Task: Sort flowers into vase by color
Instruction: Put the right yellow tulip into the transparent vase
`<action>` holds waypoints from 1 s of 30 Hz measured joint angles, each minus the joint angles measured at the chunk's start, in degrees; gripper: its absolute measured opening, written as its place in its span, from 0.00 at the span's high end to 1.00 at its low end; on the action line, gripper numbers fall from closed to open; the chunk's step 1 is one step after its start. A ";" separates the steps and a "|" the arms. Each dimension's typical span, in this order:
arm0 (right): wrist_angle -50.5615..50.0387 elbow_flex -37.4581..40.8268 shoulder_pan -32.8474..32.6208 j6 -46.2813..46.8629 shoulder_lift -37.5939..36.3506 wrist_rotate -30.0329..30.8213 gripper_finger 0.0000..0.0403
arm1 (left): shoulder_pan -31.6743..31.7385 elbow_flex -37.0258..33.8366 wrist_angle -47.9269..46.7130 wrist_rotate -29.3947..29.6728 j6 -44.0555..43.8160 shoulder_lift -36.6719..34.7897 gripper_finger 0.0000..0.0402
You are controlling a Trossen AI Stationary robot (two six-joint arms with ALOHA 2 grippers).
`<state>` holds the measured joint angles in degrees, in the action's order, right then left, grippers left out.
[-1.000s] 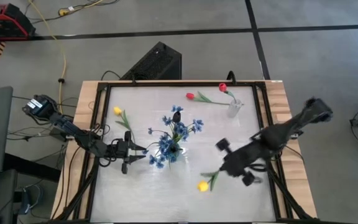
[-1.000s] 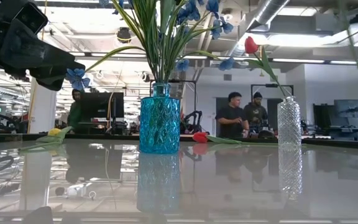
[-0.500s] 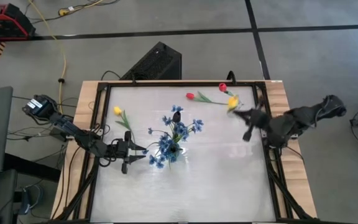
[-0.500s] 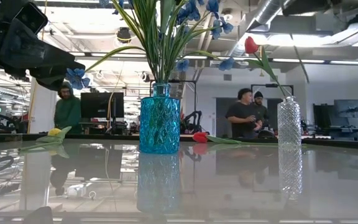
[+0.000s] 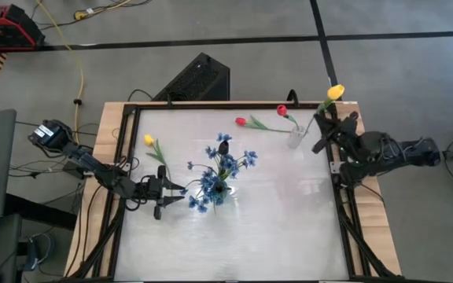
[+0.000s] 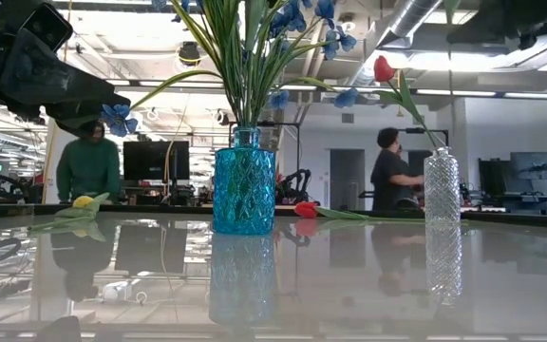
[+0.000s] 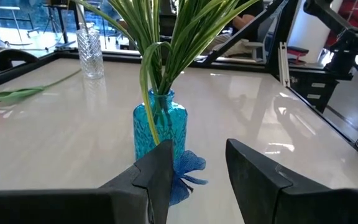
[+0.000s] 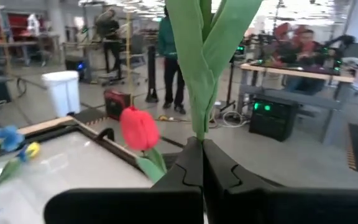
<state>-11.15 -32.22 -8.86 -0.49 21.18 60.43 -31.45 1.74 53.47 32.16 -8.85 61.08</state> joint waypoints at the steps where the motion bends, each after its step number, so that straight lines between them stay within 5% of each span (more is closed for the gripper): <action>1: 1.40 0.66 1.15 -0.02 0.01 -0.36 0.96 | -0.01 0.00 0.00 0.06 0.02 0.00 0.66; 18: 10.75 5.87 15.99 -1.44 0.22 -8.90 0.96 | -0.02 0.02 0.90 0.20 1.75 0.00 0.66; 30: 9.77 6.55 19.81 0.36 0.22 -12.63 0.95 | -0.01 0.01 0.90 0.20 2.38 0.02 0.66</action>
<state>-1.38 -25.67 10.95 -0.14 21.41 47.81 -31.46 1.75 54.37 32.36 -6.47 61.10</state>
